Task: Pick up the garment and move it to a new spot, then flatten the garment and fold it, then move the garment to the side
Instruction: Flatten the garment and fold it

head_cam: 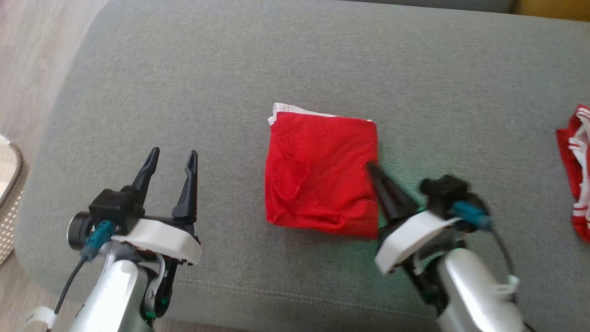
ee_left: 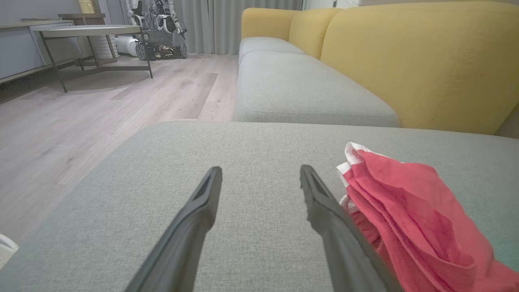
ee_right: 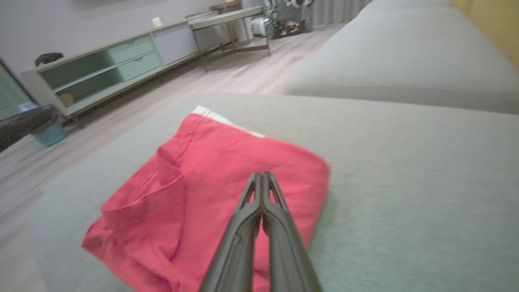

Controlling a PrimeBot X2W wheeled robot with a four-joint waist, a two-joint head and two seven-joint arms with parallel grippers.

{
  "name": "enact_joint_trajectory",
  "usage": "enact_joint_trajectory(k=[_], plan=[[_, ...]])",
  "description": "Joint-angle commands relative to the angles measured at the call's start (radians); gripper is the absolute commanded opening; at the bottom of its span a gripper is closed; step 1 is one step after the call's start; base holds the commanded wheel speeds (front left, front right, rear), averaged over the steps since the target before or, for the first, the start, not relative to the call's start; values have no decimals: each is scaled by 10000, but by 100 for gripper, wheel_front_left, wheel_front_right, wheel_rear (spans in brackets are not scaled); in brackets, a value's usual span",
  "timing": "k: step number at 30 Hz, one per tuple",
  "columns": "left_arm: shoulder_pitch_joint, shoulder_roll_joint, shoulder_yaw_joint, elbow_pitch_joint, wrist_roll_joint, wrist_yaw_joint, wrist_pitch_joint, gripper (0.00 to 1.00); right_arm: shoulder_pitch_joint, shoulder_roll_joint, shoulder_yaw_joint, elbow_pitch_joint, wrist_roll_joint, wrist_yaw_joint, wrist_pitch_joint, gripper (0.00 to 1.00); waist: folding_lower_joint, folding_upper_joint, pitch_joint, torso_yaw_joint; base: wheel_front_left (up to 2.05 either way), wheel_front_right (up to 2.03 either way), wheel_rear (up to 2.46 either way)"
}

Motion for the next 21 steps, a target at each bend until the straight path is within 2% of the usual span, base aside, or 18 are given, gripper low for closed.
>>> enact_joint_trajectory(k=[1,6,10,18,21], plan=[[-519,135,352,-210,-91,-60,-116,100,-531,-7,571,153,246,-52,-219,0,0,0,94,154,0,0,0],[-621,58,286,-71,-98,-122,-169,100,-1413,-7,1769,2020,1019,-52,-669,0,0,0,157,392,0,0,0],[-645,18,262,9,-105,-139,-200,100,-1941,-7,2718,3041,1695,-52,-976,0,0,0,173,495,0,0,0],[-644,11,325,39,-128,-107,-246,100,-2464,-7,4771,3476,3130,-52,-1275,0,0,0,252,449,0,0,0],[-651,22,355,27,-131,-95,-254,100,-2551,-7,5237,3462,3366,-52,-1251,0,0,0,286,400,0,0,0]])
